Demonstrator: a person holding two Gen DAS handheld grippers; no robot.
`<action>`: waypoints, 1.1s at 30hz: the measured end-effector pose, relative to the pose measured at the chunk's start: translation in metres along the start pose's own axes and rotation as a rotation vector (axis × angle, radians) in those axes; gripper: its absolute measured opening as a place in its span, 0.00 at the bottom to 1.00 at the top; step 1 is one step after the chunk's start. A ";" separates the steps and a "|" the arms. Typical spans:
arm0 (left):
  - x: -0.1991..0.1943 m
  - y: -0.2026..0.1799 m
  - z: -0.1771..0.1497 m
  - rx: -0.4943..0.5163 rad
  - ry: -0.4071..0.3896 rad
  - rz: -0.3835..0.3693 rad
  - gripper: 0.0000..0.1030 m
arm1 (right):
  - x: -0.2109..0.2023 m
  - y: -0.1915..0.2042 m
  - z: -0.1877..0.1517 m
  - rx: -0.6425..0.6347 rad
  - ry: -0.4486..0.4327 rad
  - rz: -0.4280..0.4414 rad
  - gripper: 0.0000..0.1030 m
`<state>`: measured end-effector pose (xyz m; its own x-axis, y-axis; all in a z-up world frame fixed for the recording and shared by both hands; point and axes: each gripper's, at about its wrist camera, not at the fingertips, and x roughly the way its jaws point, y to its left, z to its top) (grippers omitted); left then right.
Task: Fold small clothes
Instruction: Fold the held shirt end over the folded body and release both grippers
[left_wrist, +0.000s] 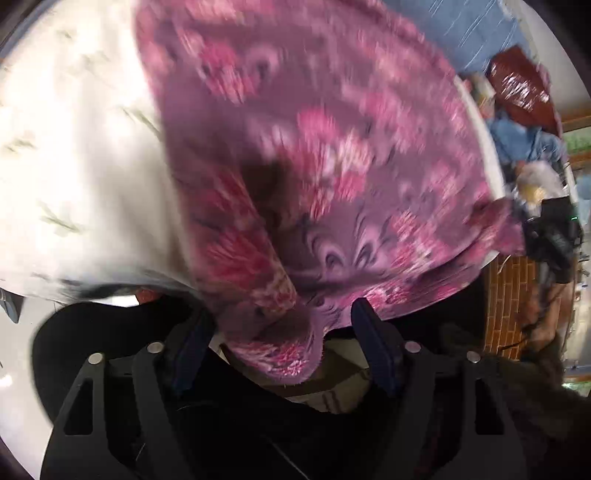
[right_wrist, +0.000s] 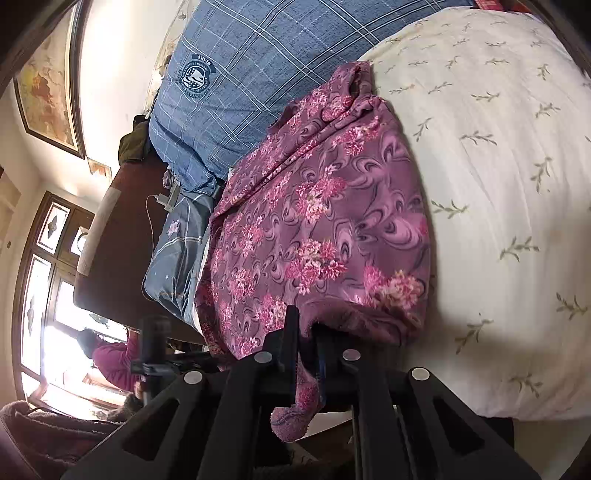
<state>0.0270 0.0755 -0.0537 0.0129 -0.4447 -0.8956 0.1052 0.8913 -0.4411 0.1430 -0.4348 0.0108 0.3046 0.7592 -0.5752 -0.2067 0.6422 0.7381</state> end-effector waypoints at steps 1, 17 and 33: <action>0.004 0.001 -0.001 -0.011 0.013 -0.020 0.24 | -0.001 0.000 -0.002 0.000 0.001 -0.001 0.10; -0.107 0.000 0.035 -0.086 -0.329 -0.393 0.03 | -0.027 0.028 0.019 -0.071 -0.126 0.068 0.06; -0.116 0.023 0.240 -0.188 -0.456 -0.284 0.03 | 0.042 0.008 0.189 0.038 -0.290 0.096 0.06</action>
<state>0.2667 0.1263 0.0544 0.4423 -0.6254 -0.6428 -0.0111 0.7129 -0.7012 0.3298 -0.4183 0.0590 0.5394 0.7508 -0.3811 -0.2141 0.5600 0.8003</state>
